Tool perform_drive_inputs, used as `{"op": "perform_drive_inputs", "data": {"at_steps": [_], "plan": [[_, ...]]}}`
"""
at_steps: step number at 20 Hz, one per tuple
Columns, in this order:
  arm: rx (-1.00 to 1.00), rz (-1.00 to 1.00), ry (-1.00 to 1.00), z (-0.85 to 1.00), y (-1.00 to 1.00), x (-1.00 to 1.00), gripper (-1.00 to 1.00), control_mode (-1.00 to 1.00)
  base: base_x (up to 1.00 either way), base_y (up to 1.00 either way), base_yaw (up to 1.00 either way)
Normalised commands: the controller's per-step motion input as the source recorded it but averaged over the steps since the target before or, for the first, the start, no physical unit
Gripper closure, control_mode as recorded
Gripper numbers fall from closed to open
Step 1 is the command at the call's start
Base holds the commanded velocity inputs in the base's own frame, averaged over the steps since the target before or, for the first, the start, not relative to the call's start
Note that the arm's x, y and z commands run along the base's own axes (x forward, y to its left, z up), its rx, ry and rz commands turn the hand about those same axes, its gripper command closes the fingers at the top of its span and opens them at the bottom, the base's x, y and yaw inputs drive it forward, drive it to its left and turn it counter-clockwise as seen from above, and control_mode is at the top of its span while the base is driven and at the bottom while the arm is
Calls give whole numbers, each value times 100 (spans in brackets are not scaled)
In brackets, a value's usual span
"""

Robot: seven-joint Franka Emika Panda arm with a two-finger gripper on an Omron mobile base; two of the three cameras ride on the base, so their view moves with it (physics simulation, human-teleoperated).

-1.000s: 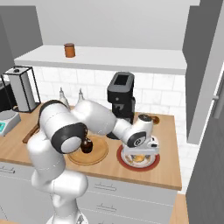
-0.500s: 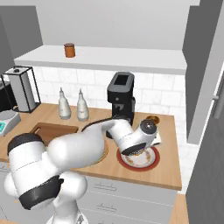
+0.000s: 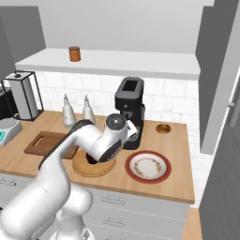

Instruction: From the different types of pastries on the counter, select a croissant and place it on the cutting board. Then retrieve a jar of jam from the cabinet and place it alongside the croissant on the cutting board.

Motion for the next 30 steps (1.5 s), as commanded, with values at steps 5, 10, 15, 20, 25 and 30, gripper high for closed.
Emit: {"op": "perform_drive_inputs", "data": {"at_steps": [5,10,15,20,25,30], "plan": [[-3,40,8,89,100,5,100,-100,0,0,0],[-1,43,3,32,77,5,100,-100,0,0,0],[-5,36,0,-11,67,0,100,-100,0,0,0],[-1,27,0,0,100,0,100,-100,0,0,0],[-5,16,0,-7,71,26,100,-100,0,0,0],[-11,2,0,-21,19,62,100,-100,0,0,0]]}}
